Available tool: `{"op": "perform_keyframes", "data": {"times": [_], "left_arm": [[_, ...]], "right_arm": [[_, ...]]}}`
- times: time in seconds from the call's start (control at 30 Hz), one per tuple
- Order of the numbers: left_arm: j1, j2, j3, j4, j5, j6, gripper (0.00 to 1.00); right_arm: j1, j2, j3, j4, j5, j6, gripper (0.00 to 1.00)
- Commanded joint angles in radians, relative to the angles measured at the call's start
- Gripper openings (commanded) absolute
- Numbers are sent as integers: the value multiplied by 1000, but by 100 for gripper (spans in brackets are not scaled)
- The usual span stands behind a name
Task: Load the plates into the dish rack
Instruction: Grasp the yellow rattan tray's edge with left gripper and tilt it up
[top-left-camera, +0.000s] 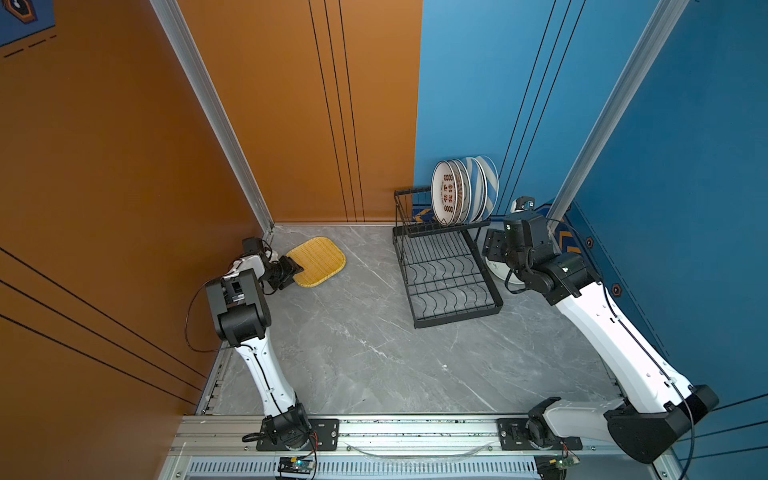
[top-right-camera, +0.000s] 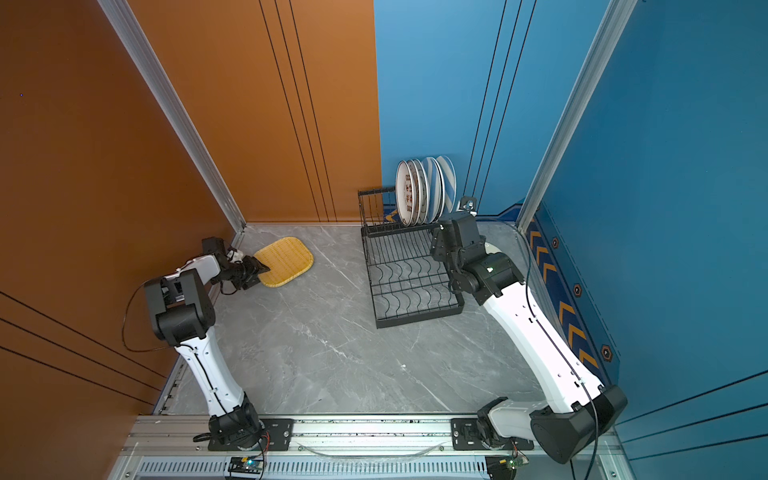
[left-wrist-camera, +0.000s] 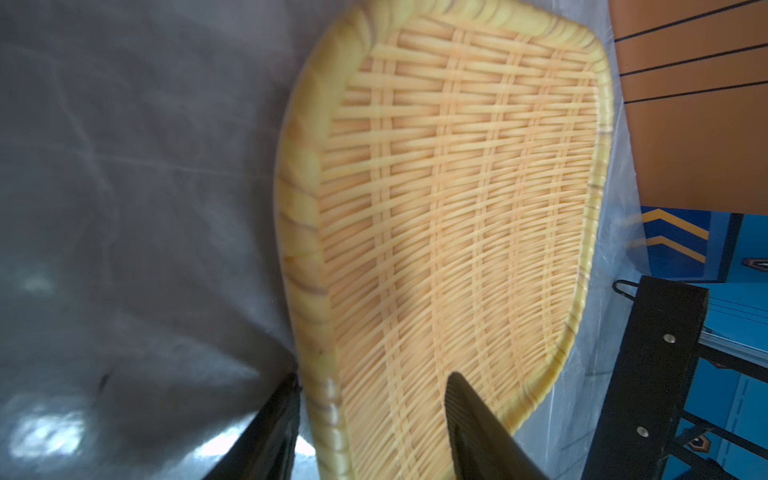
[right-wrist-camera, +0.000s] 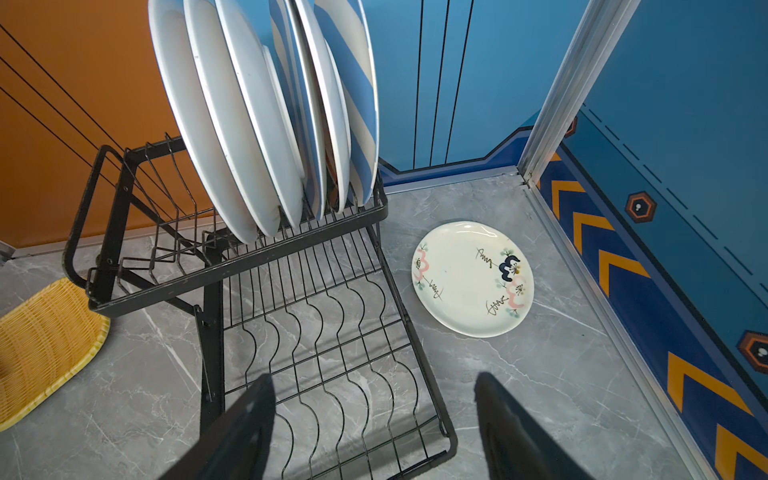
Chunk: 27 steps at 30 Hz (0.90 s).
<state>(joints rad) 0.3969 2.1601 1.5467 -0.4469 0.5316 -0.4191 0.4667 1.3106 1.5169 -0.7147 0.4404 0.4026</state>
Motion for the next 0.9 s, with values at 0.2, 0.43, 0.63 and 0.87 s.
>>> {"op": "perform_keyframes", "data": {"times": [0.2, 0.43, 0.63, 0.87], "left_arm": [[21, 53, -41, 31, 49, -42, 50], [21, 70, -59, 72, 74, -58, 45], [23, 81, -79, 111, 94, -75, 39], [25, 101, -76, 123, 111, -78, 23]], "right_arm": [[-11, -7, -17, 3, -29, 30, 76], [-19, -17, -30, 3, -37, 45, 76], [-19, -18, -38, 4, -41, 54, 76], [-21, -19, -41, 4, -48, 57, 76]]}}
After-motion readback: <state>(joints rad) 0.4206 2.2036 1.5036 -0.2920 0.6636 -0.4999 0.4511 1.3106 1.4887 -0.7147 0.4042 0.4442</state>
